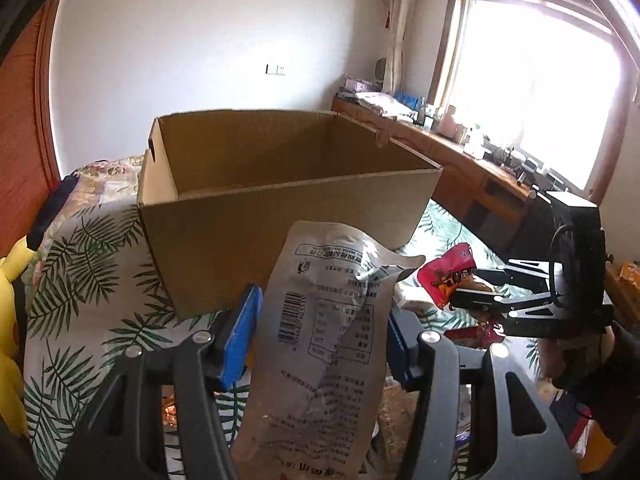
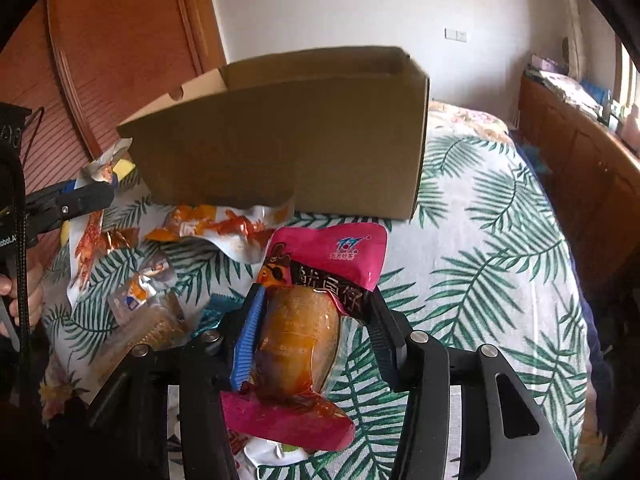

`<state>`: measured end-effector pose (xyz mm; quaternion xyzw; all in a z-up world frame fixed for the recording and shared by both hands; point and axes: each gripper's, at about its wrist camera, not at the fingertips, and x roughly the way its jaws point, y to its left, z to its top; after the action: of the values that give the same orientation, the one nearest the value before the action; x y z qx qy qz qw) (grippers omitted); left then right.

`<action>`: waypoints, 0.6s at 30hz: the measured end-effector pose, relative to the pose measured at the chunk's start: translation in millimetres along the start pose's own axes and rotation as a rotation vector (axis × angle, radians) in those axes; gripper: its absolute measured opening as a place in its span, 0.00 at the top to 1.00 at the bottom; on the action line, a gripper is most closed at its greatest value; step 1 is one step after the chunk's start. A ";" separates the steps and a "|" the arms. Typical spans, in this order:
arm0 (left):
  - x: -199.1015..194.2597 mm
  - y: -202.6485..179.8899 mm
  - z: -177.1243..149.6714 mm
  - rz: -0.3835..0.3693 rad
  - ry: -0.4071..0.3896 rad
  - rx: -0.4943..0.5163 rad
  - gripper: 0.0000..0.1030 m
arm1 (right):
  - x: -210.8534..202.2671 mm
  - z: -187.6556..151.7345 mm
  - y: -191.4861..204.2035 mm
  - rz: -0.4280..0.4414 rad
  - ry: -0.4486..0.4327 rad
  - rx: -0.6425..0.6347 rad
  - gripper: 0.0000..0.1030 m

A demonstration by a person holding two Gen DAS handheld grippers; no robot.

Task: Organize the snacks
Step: 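Carry the pink sausage packet into the box and open the right gripper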

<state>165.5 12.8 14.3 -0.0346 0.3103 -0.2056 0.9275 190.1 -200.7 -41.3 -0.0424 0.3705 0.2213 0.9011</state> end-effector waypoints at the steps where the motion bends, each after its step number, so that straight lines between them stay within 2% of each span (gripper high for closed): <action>1: -1.8 0.1 1.4 -0.006 -0.006 -0.002 0.46 | -3.0 0.9 0.2 -0.001 -0.006 -0.001 0.52; 9: -18.9 -6.8 27.1 -0.035 -0.064 0.010 0.46 | -29.3 19.2 5.3 0.008 -0.074 -0.024 0.51; 18: -24.5 3.1 85.5 -0.025 -0.139 0.028 0.45 | -47.5 73.5 17.6 0.022 -0.180 -0.090 0.51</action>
<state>199.3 20.0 96.2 -0.0398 0.2416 -0.2184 0.9446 200.4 -184.7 45.8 -0.0587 0.2780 0.2505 0.9255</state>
